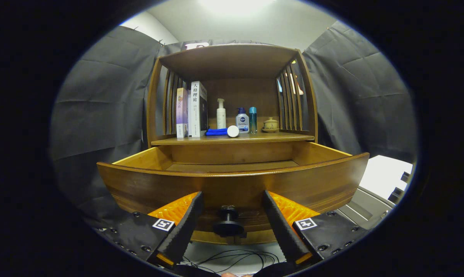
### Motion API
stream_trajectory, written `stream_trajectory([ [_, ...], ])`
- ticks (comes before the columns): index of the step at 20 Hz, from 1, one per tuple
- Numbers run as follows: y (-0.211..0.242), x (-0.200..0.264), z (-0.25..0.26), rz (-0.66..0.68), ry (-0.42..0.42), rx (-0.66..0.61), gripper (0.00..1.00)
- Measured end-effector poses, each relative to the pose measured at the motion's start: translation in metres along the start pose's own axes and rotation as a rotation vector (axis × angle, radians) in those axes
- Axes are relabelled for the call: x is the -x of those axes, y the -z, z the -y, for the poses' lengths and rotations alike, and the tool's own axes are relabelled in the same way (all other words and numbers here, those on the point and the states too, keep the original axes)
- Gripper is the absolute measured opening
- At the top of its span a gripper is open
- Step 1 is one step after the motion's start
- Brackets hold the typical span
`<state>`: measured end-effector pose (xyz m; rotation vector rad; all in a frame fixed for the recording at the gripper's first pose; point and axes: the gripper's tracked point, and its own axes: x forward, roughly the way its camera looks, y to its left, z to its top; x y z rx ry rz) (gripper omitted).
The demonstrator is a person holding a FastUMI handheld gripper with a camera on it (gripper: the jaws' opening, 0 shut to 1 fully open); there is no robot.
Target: Pull open the drawer, take out the items inside it, and place them on the countertop above the cabinet.
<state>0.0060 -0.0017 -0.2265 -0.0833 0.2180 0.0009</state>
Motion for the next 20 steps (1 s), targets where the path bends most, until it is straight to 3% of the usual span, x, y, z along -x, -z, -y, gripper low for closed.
stream_trajectory([
  [10, -0.009, -0.030, -0.002, 0.000, 0.007, -0.008, 0.98],
  [20, -0.026, -0.092, -0.006, 0.010, 0.030, 0.000, 0.98],
])
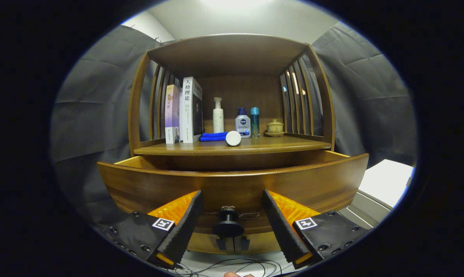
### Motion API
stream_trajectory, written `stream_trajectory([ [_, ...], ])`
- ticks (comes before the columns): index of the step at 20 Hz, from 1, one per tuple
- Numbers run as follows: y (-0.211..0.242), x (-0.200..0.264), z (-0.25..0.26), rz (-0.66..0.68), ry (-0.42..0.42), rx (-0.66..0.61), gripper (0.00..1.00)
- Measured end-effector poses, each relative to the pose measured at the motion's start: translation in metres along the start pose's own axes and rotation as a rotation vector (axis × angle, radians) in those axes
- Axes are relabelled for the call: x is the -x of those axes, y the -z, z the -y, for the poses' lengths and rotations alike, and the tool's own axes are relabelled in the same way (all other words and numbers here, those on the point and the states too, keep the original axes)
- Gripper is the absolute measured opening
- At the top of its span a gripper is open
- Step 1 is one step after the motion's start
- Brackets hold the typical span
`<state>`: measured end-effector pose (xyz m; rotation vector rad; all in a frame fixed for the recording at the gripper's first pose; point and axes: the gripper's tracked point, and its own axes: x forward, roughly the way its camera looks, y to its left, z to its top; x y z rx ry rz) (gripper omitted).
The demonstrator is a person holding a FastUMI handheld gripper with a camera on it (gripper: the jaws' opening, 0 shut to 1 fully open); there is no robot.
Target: Pull open the drawer, take out the items inside it, and place them on the countertop above the cabinet.
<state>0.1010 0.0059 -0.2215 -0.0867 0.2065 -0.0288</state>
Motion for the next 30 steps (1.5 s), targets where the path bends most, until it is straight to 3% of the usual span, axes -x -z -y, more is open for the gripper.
stream_trajectory([
  [19, -0.013, -0.101, -0.004, -0.002, 0.012, 0.003, 0.98],
  [27, -0.007, -0.108, -0.010, -0.018, 0.012, 0.037, 0.97],
  [30, 0.002, -0.103, -0.011, -0.079, 0.006, 0.007, 0.97],
])
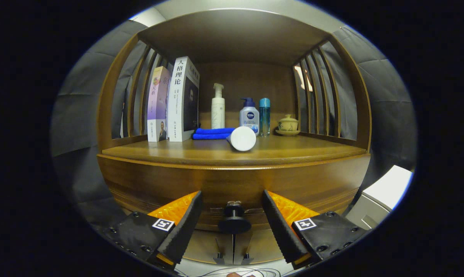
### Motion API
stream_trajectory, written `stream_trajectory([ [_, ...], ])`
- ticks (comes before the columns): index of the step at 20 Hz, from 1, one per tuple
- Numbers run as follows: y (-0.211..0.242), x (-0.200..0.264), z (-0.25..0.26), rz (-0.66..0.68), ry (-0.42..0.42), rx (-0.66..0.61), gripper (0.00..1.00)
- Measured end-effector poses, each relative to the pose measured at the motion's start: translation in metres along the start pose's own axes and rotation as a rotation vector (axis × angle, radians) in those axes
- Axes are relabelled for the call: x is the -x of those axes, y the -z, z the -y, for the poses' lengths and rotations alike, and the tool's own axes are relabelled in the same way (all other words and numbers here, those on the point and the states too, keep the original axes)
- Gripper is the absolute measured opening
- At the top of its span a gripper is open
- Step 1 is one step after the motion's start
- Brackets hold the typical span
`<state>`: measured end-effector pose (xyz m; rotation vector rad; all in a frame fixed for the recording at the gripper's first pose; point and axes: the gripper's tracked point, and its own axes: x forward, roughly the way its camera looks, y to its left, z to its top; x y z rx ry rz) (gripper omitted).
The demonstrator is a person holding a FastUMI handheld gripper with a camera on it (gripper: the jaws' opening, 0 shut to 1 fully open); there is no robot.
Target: Pull open the drawer, take out the items inside it, and place them on the countertop above the cabinet.
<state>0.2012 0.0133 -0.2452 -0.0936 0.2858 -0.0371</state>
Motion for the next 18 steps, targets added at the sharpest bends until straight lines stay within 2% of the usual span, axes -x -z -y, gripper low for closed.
stream_trajectory([
  [2, 0.006, 0.014, -0.007, -0.018, -0.022, -0.025, 0.98],
  [7, -0.005, 0.070, -0.001, 0.023, -0.015, 0.050, 0.97],
  [10, -0.023, 0.104, -0.001, 0.052, -0.035, 0.044, 0.97],
  [13, -0.045, 0.139, 0.014, 0.100, -0.014, 0.043, 0.97],
  [18, -0.084, 0.188, 0.028, 0.183, -0.029, -0.036, 0.97],
])
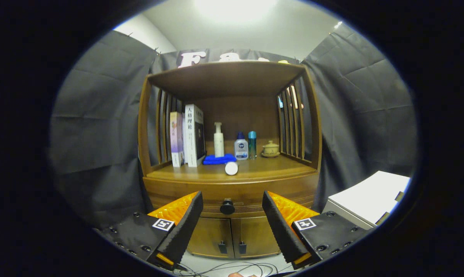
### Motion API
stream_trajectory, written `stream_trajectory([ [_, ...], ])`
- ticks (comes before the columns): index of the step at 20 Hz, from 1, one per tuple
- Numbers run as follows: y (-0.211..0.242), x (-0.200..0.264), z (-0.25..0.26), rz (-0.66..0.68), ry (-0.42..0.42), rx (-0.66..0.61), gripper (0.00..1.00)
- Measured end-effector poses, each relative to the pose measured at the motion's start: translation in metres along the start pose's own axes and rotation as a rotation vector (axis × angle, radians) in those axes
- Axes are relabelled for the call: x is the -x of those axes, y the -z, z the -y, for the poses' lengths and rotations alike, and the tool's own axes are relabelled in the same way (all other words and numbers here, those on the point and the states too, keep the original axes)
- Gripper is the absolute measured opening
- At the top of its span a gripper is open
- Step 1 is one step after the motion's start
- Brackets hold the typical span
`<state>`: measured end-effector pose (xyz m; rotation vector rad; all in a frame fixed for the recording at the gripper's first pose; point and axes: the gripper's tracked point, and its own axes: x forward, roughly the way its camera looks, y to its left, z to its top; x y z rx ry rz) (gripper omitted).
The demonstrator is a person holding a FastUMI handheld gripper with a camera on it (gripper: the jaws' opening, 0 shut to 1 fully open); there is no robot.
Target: Pull open the drawer, take out the items inside it, and place them on the countertop above the cabinet.
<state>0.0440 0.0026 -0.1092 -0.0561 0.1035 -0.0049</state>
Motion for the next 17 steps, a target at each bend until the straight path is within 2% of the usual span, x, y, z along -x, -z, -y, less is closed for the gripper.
stream_trajectory([
  [5, -0.031, 0.028, 0.001, 0.057, -0.021, 0.032, 0.97],
  [8, -0.048, 0.038, 0.014, 0.057, 0.031, 0.074, 0.97],
  [12, -0.080, 0.054, 0.021, 0.086, 0.042, 0.012, 0.97],
  [17, -0.095, 0.065, 0.033, 0.114, 0.055, 0.020, 0.97],
])
